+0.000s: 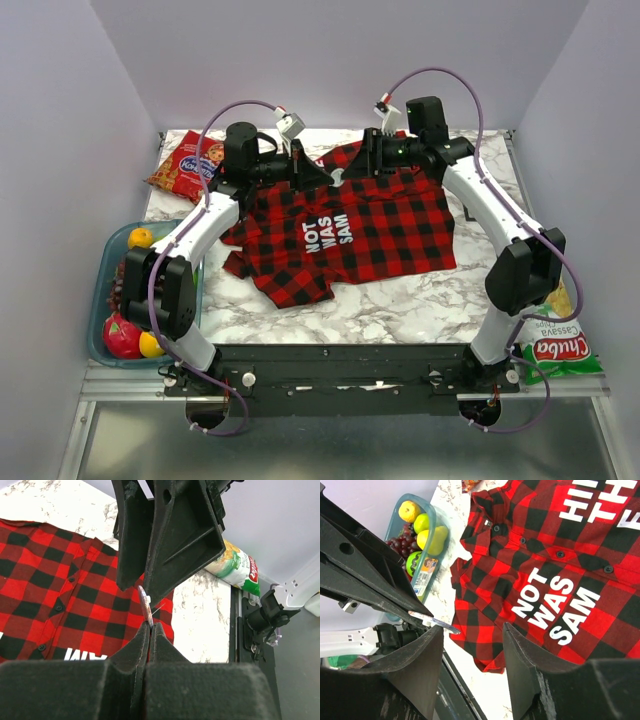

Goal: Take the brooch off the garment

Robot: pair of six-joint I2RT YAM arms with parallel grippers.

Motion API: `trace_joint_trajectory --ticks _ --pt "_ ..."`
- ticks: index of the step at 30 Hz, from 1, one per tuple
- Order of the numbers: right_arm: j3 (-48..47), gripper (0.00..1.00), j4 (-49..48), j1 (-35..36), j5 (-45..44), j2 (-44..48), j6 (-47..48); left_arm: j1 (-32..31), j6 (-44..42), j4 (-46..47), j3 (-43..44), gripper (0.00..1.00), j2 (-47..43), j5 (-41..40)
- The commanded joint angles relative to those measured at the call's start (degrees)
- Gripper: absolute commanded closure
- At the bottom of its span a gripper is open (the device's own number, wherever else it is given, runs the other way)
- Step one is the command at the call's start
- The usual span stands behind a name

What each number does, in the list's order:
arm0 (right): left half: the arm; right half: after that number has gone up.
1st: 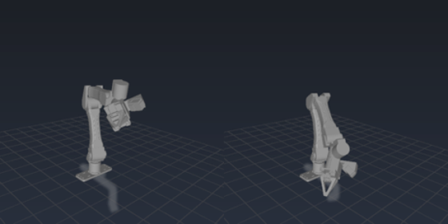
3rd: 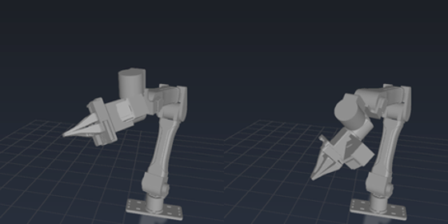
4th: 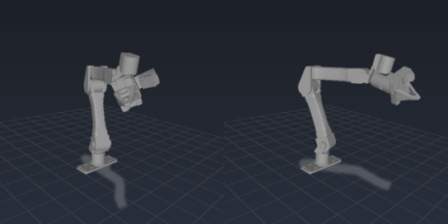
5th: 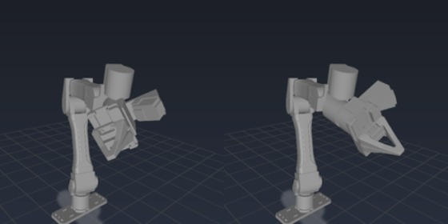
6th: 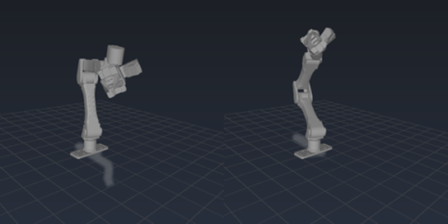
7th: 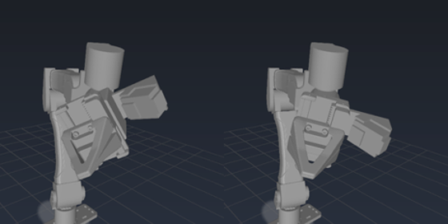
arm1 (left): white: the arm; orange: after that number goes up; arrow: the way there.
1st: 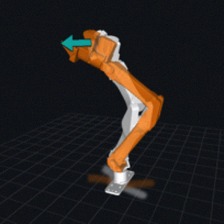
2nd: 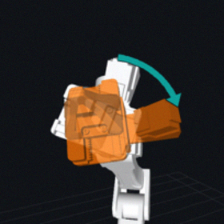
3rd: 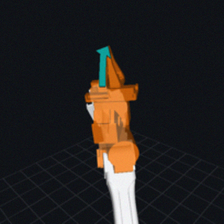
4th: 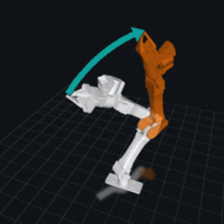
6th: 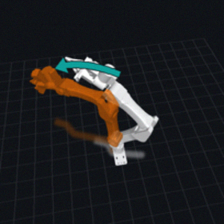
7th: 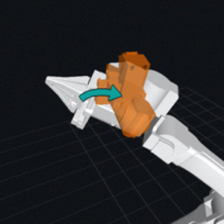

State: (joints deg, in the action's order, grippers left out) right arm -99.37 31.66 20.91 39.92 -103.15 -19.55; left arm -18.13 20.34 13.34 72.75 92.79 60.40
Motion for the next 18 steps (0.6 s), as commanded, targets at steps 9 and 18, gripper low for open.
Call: trace_joint_trajectory --ticks 9,18 --pt "1.0 0.43 -7.0 -2.7 6.9 0.9 9.7 -1.3 4.9 1.0 1.4 1.00 -1.9 5.0" --pt "2.9 0.41 -5.6 -3.2 21.0 3.4 18.1 0.0 18.4 17.6 -1.1 1.00 -0.4 6.0"
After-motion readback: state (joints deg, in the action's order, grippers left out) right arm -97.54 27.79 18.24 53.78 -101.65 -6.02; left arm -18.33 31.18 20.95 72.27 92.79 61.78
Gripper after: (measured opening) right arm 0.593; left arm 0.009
